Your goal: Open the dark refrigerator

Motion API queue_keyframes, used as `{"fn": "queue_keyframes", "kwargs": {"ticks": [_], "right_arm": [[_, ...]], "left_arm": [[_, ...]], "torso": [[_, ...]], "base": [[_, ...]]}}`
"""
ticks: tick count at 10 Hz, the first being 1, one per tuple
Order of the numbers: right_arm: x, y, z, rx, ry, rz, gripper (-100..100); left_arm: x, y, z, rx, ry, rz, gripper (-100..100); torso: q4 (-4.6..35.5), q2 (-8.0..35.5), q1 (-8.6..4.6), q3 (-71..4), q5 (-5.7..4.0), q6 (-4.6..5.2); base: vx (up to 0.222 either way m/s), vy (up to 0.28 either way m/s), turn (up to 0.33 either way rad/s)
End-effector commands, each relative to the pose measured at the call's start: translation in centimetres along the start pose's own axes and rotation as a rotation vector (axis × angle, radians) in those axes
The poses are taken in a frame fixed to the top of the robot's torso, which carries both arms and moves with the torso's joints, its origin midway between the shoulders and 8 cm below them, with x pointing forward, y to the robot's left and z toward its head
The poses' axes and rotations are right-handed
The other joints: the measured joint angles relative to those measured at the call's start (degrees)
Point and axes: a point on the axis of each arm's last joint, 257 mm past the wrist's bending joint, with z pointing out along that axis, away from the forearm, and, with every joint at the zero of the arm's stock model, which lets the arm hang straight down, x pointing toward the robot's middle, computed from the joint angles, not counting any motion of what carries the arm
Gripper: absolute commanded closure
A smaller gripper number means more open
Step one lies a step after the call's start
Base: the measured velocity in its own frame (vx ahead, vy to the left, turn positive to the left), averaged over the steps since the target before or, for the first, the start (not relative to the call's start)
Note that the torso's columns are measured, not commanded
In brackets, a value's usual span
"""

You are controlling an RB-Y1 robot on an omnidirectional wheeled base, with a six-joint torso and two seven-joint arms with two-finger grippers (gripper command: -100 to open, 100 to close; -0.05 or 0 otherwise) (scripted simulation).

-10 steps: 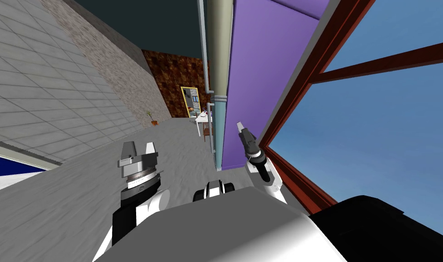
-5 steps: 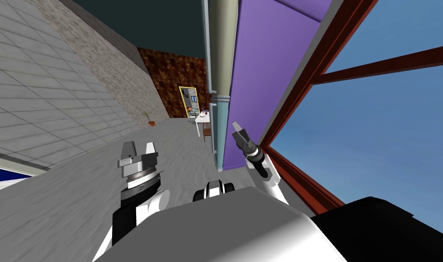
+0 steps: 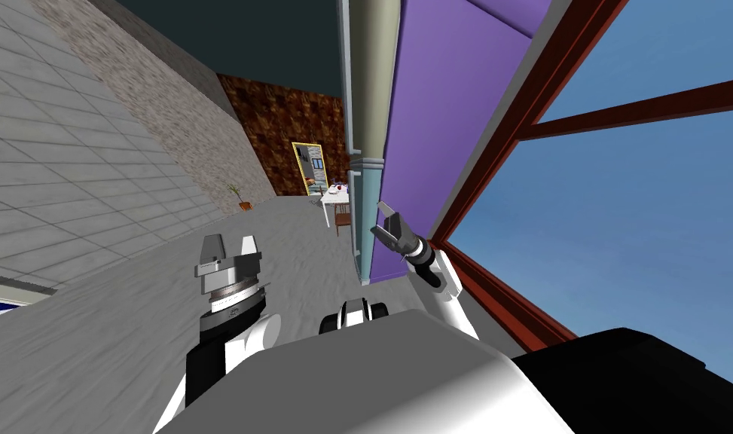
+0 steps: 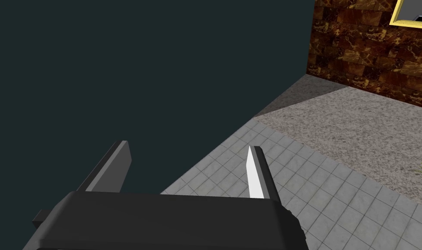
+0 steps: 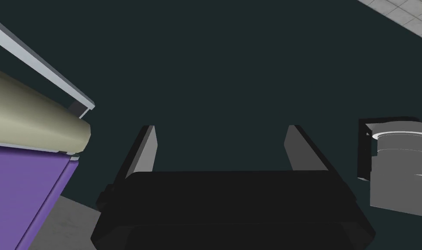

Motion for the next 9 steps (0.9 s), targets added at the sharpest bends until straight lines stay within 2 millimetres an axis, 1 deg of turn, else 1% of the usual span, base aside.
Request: {"fn": "queue_keyframes", "kwargs": {"ticks": [1,2,3,4,6,7,8,9], "right_arm": [[1.2,0.3,0.3,-0.021,0.048,-0.052,-100],[1.6,0.7,0.9,-0.066,0.076,-0.104,-100],[2.2,0.6,0.8,-0.064,0.100,-0.124,-100],[2.5,1.0,1.3,-0.108,0.123,-0.172,-100],[3.5,0.7,1.2,-0.104,0.162,-0.206,-100],[3.9,0.9,1.7,-0.145,0.188,-0.259,-100],[4.5,0.6,1.5,-0.142,0.212,-0.280,-100],[4.8,0.7,2.0,-0.181,0.234,-0.330,-100]], "left_arm": [[0.0,0.0,0.0,0.000,0.000,0.000,0],[0.0,0.0,0.0,0.000,0.000,0.000,0],[0.0,0.0,0.0,0.000,0.000,0.000,0],[0.0,0.0,0.0,0.000,0.000,0.000,0],[0.0,0.0,0.0,0.000,0.000,0.000,0],[0.0,0.0,0.0,0.000,0.000,0.000,0],[0.0,0.0,0.0,0.000,0.000,0.000,0],[0.0,0.0,0.0,0.000,0.000,0.000,0]], "torso": [[0.0,0.0,0.07,0.0,0.03,-0.02],[0.0,0.1,0.02,0.0,0.02,-0.02],[0.0,0.0,0.09,0.0,0.03,0.00],[0.0,0.0,0.10,0.0,0.04,-0.02],[0.0,0.0,0.05,0.0,0.03,-0.02],[0.0,0.0,-0.12,0.0,-0.02,-0.02],[0.0,0.0,-0.03,0.0,-0.01,0.00],[0.0,0.0,0.04,0.0,0.02,-0.02]], "base": [[0.013,0.043,0.004],[0.044,0.068,-0.107],[0.039,0.078,-0.058],[0.026,0.104,-0.095],[0.028,0.065,-0.024],[0.047,0.060,-0.112],[0.045,0.067,-0.056],[0.030,0.095,-0.112]]}}
